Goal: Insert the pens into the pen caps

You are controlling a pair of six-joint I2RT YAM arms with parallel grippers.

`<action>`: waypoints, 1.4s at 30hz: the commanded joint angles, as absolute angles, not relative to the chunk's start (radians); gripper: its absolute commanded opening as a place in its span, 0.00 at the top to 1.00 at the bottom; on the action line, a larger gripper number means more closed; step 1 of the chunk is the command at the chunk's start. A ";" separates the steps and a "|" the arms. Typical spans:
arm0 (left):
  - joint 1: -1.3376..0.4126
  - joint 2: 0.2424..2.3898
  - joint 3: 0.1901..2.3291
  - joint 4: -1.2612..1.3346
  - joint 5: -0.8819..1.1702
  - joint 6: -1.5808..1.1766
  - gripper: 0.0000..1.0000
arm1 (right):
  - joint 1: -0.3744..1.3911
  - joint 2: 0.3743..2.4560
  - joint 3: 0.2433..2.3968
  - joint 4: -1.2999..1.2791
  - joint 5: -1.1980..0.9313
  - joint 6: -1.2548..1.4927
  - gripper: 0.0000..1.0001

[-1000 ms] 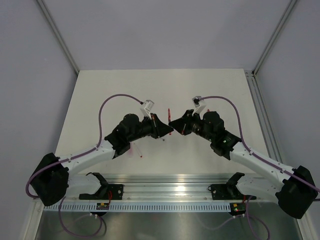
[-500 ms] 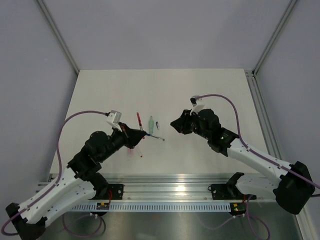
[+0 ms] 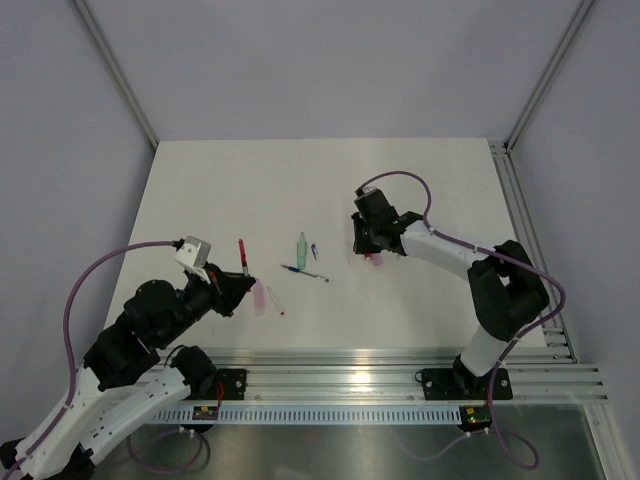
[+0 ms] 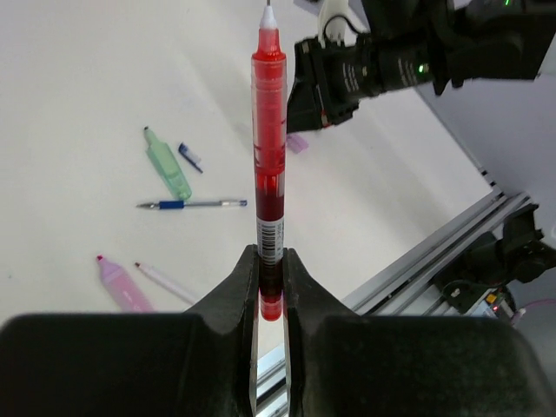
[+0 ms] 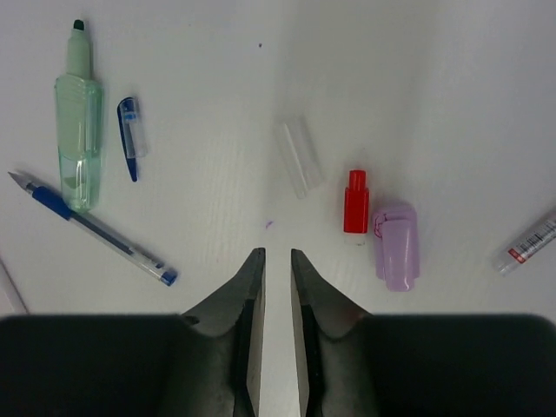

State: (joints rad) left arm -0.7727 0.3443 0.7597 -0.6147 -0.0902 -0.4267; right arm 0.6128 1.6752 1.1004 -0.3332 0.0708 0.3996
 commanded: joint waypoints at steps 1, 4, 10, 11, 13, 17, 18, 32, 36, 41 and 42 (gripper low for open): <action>-0.772 0.310 0.746 -0.652 -0.095 -0.368 1.00 | 0.583 1.758 1.225 -0.451 0.120 0.328 0.75; -0.770 0.293 0.736 -0.644 -0.063 -0.364 1.00 | 0.546 1.825 1.281 -0.469 0.052 0.298 0.72; -0.769 0.265 0.735 -0.643 -0.045 -0.357 1.00 | 0.531 1.940 1.416 -0.554 0.005 0.232 0.69; -0.769 0.258 0.733 -0.641 -0.044 -0.357 1.00 | 0.525 1.950 1.426 -0.560 -0.026 0.229 0.70; -0.764 0.239 0.732 -0.637 -0.049 -0.354 1.00 | 0.523 1.973 1.442 -0.560 -0.058 0.219 0.69; -0.739 0.236 0.730 -0.634 -0.026 -0.351 1.00 | 0.523 2.002 1.457 -0.552 -0.087 0.218 0.70; -0.732 0.236 0.730 -0.632 -0.017 -0.350 1.00 | 0.523 2.012 1.460 -0.548 -0.097 0.221 0.70; -0.649 0.265 0.724 -0.612 0.058 -0.344 1.00 | 0.523 2.075 1.470 -0.486 -0.109 0.250 0.77; -0.632 0.278 0.723 -0.611 0.072 -0.342 1.00 | 0.523 2.068 1.450 -0.465 -0.103 0.261 0.77; -0.624 0.282 0.721 -0.609 0.074 -0.344 1.00 | 0.525 2.071 1.453 -0.456 -0.083 0.273 0.70; -0.623 0.290 0.722 -0.609 0.075 -0.344 1.00 | 0.525 2.072 1.457 -0.463 -0.072 0.275 0.69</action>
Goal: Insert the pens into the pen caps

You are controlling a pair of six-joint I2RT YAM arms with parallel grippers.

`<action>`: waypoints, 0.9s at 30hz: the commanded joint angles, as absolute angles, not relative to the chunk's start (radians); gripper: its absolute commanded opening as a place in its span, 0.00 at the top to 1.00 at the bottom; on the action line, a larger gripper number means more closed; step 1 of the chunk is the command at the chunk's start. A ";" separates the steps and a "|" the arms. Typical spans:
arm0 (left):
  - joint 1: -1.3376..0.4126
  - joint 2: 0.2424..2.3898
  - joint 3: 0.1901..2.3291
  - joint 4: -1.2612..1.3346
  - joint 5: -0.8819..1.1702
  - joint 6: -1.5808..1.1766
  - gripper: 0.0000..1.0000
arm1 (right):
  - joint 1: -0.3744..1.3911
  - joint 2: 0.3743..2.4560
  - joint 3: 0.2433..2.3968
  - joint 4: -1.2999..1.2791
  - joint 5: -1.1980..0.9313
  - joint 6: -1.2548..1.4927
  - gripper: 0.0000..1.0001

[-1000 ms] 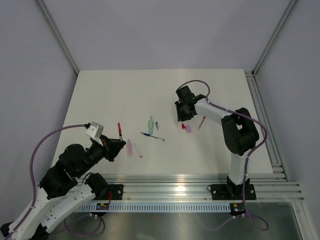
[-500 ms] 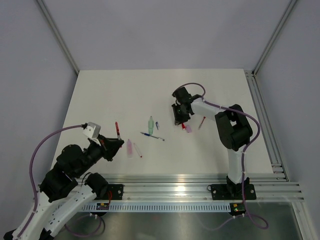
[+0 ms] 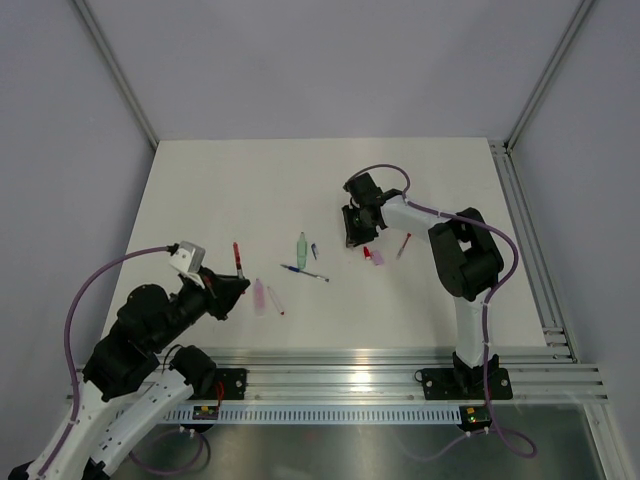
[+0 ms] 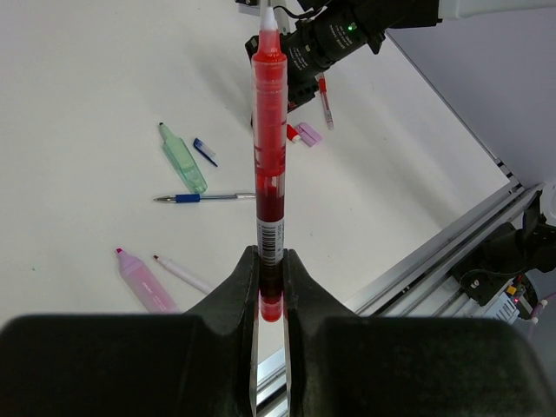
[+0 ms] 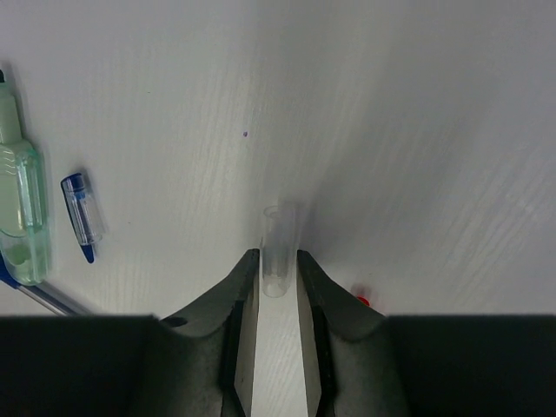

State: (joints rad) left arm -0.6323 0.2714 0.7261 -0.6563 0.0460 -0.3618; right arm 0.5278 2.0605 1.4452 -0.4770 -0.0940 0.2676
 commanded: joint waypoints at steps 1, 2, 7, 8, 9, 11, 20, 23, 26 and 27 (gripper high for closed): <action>-0.621 0.291 0.723 -0.607 0.078 -0.344 1.00 | 0.525 2.074 1.468 -0.465 -0.061 0.275 0.69; -0.621 0.291 0.721 -0.607 0.080 -0.344 1.00 | 0.525 2.077 1.474 -0.468 -0.061 0.276 0.69; -0.612 0.301 0.719 -0.607 0.080 -0.345 1.00 | 0.526 2.089 1.500 -0.491 -0.017 0.275 0.70; -0.608 0.302 0.721 -0.607 0.086 -0.345 1.00 | 0.526 2.097 1.505 -0.498 -0.012 0.275 0.71; -0.607 0.305 0.719 -0.606 0.089 -0.345 1.00 | 0.526 2.102 1.511 -0.500 -0.012 0.276 0.72; -0.606 0.304 0.721 -0.604 0.089 -0.345 1.00 | 0.535 2.106 1.517 -0.506 -0.009 0.273 0.74; -0.588 0.310 0.718 -0.595 0.112 -0.345 1.00 | 0.561 2.096 1.526 -0.508 0.041 0.276 0.94; -0.586 0.325 0.716 -0.592 0.129 -0.351 1.00 | 0.563 2.053 1.499 -0.462 0.005 0.291 0.98; -0.586 0.340 0.716 -0.577 0.150 -0.357 1.00 | 0.564 1.987 1.433 -0.404 -0.070 0.317 0.98; -0.586 0.356 0.718 -0.569 0.159 -0.365 1.00 | 0.569 1.970 1.415 -0.390 -0.081 0.325 0.98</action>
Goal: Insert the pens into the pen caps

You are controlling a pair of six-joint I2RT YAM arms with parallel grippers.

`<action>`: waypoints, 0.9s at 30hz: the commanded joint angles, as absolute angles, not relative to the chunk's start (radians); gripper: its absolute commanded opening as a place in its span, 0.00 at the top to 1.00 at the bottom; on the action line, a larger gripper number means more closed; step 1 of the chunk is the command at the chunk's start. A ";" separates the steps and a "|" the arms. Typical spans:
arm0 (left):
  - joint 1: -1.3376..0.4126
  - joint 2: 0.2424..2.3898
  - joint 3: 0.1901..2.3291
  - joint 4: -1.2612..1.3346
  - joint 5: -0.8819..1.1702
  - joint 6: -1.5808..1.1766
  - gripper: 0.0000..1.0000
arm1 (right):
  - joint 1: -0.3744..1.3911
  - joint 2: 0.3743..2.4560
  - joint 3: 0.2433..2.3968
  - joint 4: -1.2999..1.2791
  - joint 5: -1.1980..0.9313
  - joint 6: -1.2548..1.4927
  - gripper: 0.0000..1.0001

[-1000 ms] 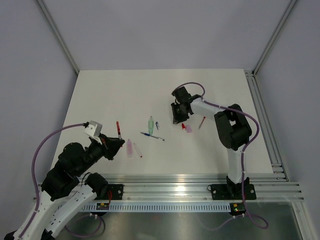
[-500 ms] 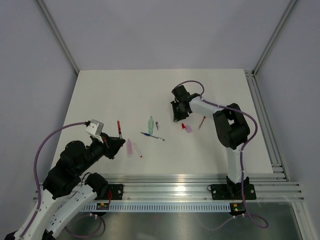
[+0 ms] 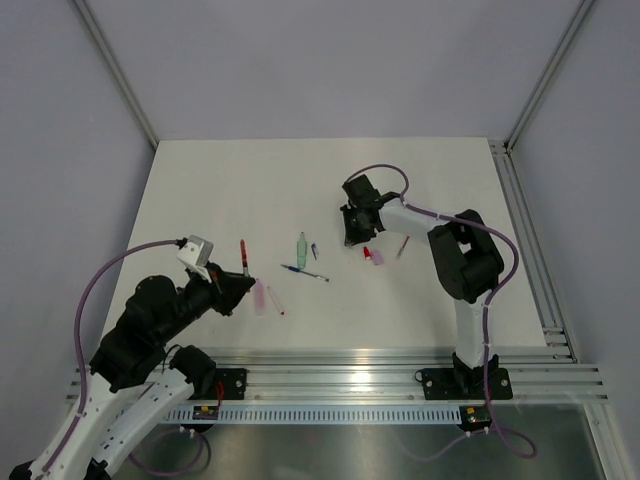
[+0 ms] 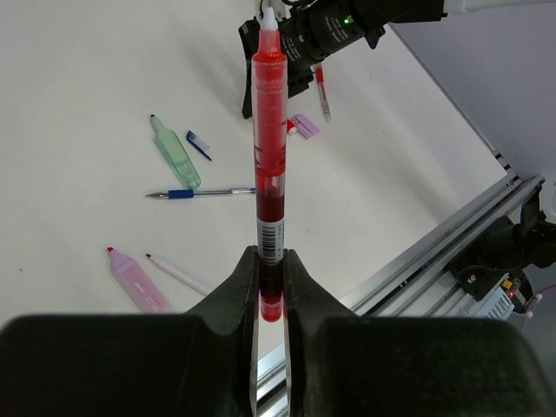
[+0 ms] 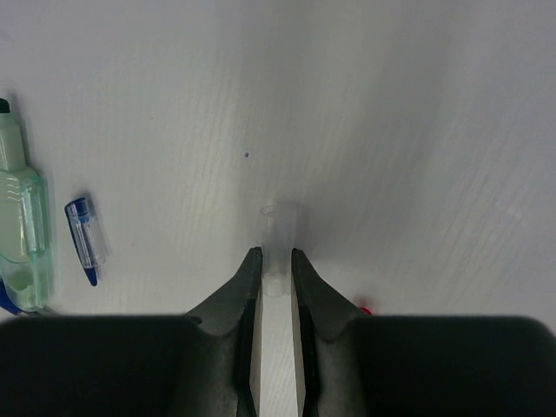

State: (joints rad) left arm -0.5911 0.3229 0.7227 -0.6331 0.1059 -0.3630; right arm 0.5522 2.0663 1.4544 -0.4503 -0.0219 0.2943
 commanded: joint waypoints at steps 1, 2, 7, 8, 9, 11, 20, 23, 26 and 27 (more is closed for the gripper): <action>-0.586 0.365 0.719 -0.566 0.170 -0.371 1.00 | 0.571 1.951 1.376 -0.374 -0.109 0.331 0.98; -0.586 0.376 0.718 -0.560 0.201 -0.389 1.00 | 0.572 1.919 1.359 -0.352 -0.127 0.351 0.98; -0.588 0.399 0.699 -0.511 0.275 -0.430 1.00 | 0.638 1.862 1.264 -0.356 -0.111 0.373 0.93; -0.588 0.400 0.707 -0.523 0.252 -0.417 1.00 | 0.655 1.852 1.256 -0.373 -0.077 0.370 0.92; -0.588 0.399 0.730 -0.552 0.242 -0.410 1.00 | 0.681 1.850 1.241 -0.383 -0.028 0.373 0.90; -0.588 0.387 0.744 -0.578 0.218 -0.384 1.00 | 0.699 1.848 1.229 -0.405 -0.005 0.376 0.89; -0.588 0.314 0.716 -0.598 0.144 -0.353 1.00 | 0.745 1.859 1.166 -0.433 0.121 0.411 0.82; -0.588 0.319 0.712 -0.595 0.150 -0.353 1.00 | 0.746 1.853 1.163 -0.440 0.130 0.411 0.70; -0.588 0.314 0.710 -0.589 0.160 -0.351 1.00 | 0.749 1.848 1.170 -0.454 0.126 0.410 0.62; -0.586 0.314 0.710 -0.589 0.158 -0.351 1.00 | 0.753 1.847 1.178 -0.462 0.126 0.408 0.61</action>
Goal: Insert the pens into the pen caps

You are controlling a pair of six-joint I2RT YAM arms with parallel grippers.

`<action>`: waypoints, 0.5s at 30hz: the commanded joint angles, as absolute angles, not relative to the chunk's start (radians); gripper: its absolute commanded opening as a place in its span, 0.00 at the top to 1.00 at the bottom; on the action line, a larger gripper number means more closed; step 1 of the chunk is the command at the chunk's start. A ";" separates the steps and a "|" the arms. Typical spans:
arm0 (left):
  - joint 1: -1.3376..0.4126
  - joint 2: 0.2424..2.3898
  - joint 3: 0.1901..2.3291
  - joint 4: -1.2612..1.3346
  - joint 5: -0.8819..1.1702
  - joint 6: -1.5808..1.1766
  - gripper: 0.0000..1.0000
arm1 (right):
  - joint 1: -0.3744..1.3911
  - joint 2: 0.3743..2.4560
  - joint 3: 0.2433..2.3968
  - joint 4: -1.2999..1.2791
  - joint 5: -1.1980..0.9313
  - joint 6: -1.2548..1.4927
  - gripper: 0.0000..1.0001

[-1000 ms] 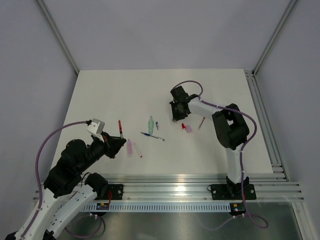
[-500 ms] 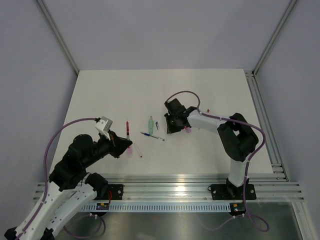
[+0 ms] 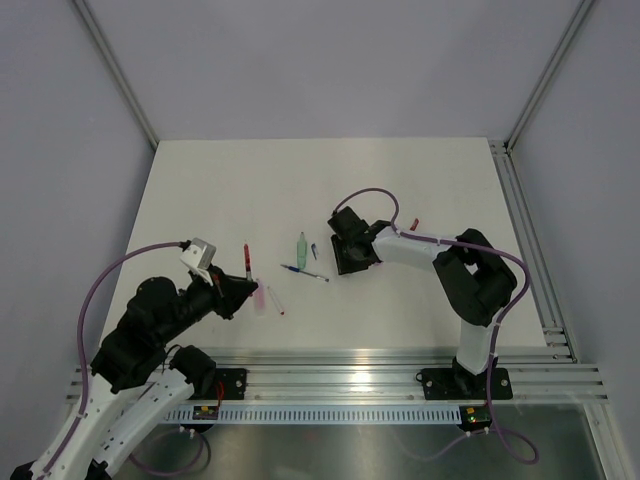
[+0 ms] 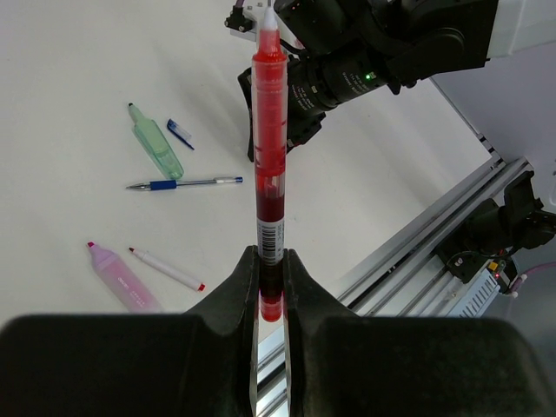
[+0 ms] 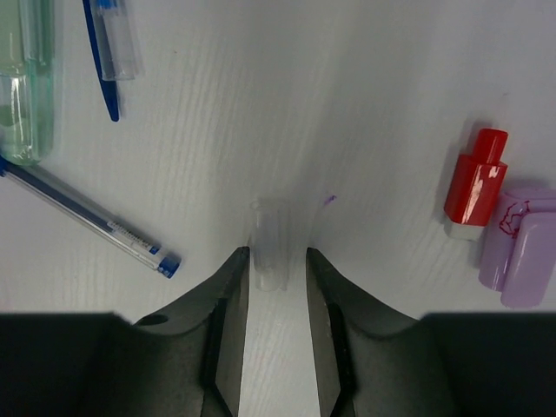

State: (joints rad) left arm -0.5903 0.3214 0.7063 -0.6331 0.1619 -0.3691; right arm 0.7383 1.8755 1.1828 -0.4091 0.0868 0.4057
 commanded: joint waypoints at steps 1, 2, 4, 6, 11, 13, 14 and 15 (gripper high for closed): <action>-0.584 0.313 0.710 -0.589 0.160 -0.351 1.00 | 0.755 1.844 1.184 -0.475 0.126 0.403 0.61; -0.584 0.314 0.710 -0.588 0.163 -0.350 1.00 | 0.756 1.842 1.189 -0.483 0.126 0.400 0.60; -0.584 0.308 0.709 -0.588 0.169 -0.351 1.00 | 0.764 1.836 1.204 -0.506 0.129 0.397 0.60; -0.583 0.299 0.707 -0.588 0.167 -0.351 1.00 | 0.770 1.829 1.215 -0.514 0.141 0.396 0.60; -0.578 0.290 0.706 -0.584 0.175 -0.350 1.00 | 0.781 1.828 1.253 -0.554 0.172 0.387 0.64; -0.577 0.288 0.706 -0.583 0.178 -0.350 1.00 | 0.785 1.848 1.284 -0.578 0.190 0.376 0.66; -0.575 0.287 0.706 -0.583 0.178 -0.348 1.00 | 0.793 1.853 1.292 -0.584 0.195 0.373 0.68; -0.571 0.290 0.704 -0.581 0.181 -0.348 1.00 | 0.795 1.861 1.310 -0.591 0.207 0.367 0.69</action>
State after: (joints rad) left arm -0.5800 0.2996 0.7063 -0.6338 0.1627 -0.3656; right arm 0.7765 1.8656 1.2411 -0.5529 0.1490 0.3923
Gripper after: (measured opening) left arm 0.115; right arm 0.321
